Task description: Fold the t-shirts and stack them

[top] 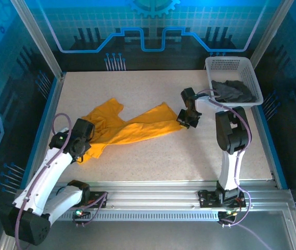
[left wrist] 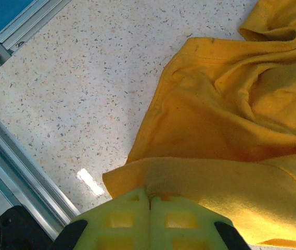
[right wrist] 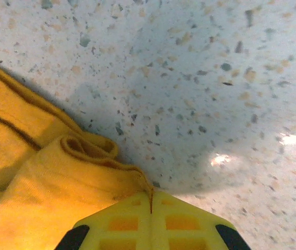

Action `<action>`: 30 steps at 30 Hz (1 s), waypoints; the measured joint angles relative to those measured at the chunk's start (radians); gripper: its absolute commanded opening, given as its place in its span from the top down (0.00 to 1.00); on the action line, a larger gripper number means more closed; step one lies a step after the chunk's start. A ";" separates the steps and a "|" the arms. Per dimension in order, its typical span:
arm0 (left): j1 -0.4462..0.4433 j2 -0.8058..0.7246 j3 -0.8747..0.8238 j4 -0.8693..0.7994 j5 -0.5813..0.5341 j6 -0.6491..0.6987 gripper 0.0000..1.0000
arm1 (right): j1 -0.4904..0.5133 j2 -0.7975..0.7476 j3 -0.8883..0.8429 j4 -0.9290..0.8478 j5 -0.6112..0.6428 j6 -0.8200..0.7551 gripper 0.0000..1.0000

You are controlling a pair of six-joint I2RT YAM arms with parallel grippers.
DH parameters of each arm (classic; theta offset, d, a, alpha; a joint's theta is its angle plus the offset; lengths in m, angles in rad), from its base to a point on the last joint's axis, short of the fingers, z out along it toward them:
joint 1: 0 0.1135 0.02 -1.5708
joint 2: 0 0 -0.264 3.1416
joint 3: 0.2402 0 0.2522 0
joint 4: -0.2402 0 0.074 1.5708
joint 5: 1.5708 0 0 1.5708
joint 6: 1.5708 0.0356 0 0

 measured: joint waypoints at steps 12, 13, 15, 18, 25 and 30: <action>0.000 0.026 0.008 0.032 0.040 0.006 1.00 | 0.007 -0.444 -0.201 -0.101 0.055 0.030 1.00; 0.000 0.029 0.025 0.039 0.051 0.013 1.00 | 0.007 -0.463 -0.210 -0.100 0.051 0.026 1.00; 0.000 0.042 0.073 0.055 0.074 0.031 1.00 | 0.006 -0.488 -0.202 -0.081 0.042 0.011 1.00; 0.000 0.089 0.202 0.109 0.113 0.068 1.00 | 0.004 -0.483 -0.099 -0.065 0.026 -0.026 1.00; 0.000 0.286 0.661 0.232 0.163 0.163 1.00 | -0.028 -0.413 0.380 0.033 0.023 -0.093 1.00; 0.000 0.303 0.851 0.268 0.162 0.219 1.00 | -0.072 -0.433 0.569 0.078 0.031 -0.121 1.00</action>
